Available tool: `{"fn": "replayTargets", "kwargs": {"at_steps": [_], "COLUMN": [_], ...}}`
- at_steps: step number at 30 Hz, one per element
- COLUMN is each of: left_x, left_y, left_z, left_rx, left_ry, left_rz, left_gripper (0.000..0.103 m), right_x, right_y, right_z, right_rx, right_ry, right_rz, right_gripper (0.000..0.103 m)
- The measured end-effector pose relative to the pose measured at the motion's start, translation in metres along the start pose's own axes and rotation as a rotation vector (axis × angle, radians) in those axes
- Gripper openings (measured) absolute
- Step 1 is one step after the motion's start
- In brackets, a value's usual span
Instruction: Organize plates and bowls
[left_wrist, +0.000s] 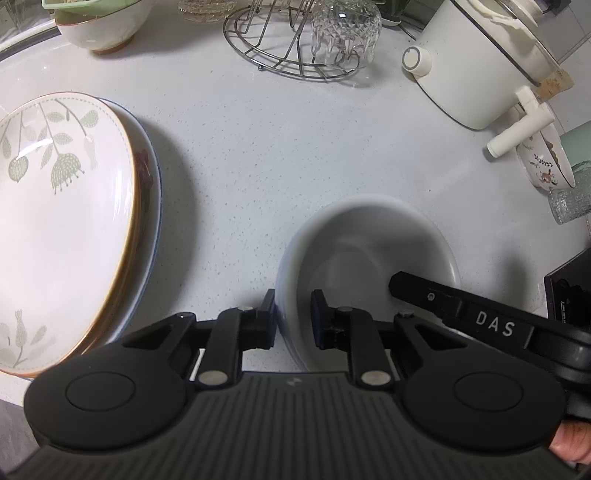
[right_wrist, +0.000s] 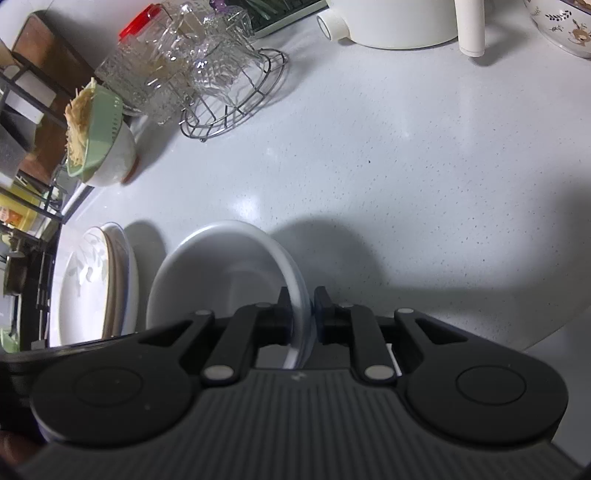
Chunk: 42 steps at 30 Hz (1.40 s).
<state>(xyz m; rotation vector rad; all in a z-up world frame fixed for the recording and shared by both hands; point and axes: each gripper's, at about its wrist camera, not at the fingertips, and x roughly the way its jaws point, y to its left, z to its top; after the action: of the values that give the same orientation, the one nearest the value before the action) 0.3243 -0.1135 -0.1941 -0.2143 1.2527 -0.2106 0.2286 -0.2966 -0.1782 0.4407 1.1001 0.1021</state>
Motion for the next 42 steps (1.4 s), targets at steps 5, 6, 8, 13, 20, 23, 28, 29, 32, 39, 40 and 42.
{"fn": "replayTargets", "kwargs": {"at_steps": [5,6,8,13,20,23,28,29,32,39,40,42], "left_x": [-0.005,-0.008,-0.013,-0.032,-0.063,-0.08,-0.106,-0.113,-0.129,-0.148,-0.149,-0.151], "left_y": [0.003,0.003,0.004,0.004,0.001,0.005,0.011,0.012,0.019,0.045,0.05,0.06], "left_z": [0.002,0.002,0.005,0.012,0.017,0.017,0.021,0.021,0.02,0.025,0.026,0.028], "left_rx": [0.005,0.011,0.02,0.046,0.089,0.061,0.065,0.069,0.077,0.058,0.054,0.04], "left_ry": [0.003,0.006,0.015,0.02,0.011,0.001,-0.016,-0.017,-0.023,-0.056,-0.057,-0.06], "left_rz": [-0.019,-0.019,-0.024,-0.043,-0.055,-0.075,-0.086,-0.088,-0.089,-0.066,-0.065,-0.07], "left_gripper": [0.02,0.02,0.02,0.02,0.02,0.02,0.02,0.02,0.02,0.02,0.02,0.02], "right_x": [0.0,-0.001,-0.005,-0.022,-0.046,-0.056,-0.075,-0.078,-0.086,-0.083,-0.081,-0.078], "right_y": [0.001,0.003,0.006,0.018,0.031,0.04,0.051,0.054,0.068,0.106,0.11,0.119], "right_z": [0.0,-0.001,-0.002,-0.001,0.001,0.003,0.005,0.005,0.008,0.012,0.013,0.014], "right_rx": [0.023,0.025,0.031,0.049,0.082,0.081,0.104,0.11,0.096,0.023,0.019,0.008], "right_ry": [0.011,0.01,0.008,-0.014,-0.021,-0.026,-0.044,-0.042,-0.049,-0.051,-0.049,-0.049], "right_rz": [-0.003,-0.003,-0.005,-0.005,-0.02,-0.018,0.019,0.025,0.036,0.049,0.05,0.053], "right_gripper": [0.017,0.017,0.017,0.017,0.017,0.017,0.017,0.017,0.017,0.017,0.017,0.017]}}
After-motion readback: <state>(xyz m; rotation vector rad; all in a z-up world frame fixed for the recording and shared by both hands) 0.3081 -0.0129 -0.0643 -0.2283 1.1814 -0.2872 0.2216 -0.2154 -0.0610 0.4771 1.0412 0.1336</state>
